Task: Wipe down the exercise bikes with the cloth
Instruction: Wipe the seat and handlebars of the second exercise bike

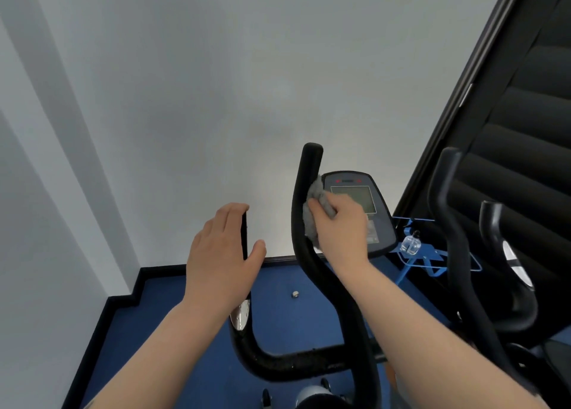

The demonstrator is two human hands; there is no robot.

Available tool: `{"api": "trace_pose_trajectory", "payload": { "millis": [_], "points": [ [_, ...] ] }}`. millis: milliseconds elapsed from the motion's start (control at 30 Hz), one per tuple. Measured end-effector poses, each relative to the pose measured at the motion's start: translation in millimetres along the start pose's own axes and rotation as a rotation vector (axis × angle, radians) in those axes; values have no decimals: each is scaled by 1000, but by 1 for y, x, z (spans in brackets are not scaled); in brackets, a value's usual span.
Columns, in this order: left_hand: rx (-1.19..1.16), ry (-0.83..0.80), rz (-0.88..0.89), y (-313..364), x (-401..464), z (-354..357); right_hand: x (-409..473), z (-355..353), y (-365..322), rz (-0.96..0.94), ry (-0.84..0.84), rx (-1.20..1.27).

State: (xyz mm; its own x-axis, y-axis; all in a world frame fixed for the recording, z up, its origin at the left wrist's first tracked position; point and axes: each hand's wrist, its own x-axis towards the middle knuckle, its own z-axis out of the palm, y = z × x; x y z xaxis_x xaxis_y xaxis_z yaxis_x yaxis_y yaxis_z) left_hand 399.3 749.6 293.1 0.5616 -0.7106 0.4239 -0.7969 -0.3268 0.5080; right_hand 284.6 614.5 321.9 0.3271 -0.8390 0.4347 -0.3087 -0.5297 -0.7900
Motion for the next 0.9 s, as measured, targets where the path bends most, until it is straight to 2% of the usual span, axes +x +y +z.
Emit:
{"api": "trace_pose_trajectory", "payload": {
  "millis": [133, 167, 233, 333, 433, 500, 667, 800, 900],
  "points": [
    [-11, 8, -4, 1, 0, 3, -8, -38, 31, 224, -467, -171],
    [-11, 6, -6, 1, 0, 3, -10, -47, 33, 238, -475, -181],
    [-6, 5, -8, -1, 1, 1, -8, -58, 22, 127, -296, -147],
    [0, 5, 5, -2, 0, 1, 10, -58, -20, -213, 4, -132],
    [-11, 2, 0, -1, 0, 1, 36, -42, -44, -634, 89, -399],
    [-15, 4, 2, -1, 0, 0, 47, -23, -38, -807, 66, -594],
    [-11, -6, 14, -3, 2, -1, 46, -2, -15, -844, -18, -697],
    [-12, -3, 12, -4, 2, -2, 23, -9, -4, -754, -219, -576],
    [-13, -8, 6, -2, 1, -2, 18, -9, -3, -699, -186, -512]
  ]
}}
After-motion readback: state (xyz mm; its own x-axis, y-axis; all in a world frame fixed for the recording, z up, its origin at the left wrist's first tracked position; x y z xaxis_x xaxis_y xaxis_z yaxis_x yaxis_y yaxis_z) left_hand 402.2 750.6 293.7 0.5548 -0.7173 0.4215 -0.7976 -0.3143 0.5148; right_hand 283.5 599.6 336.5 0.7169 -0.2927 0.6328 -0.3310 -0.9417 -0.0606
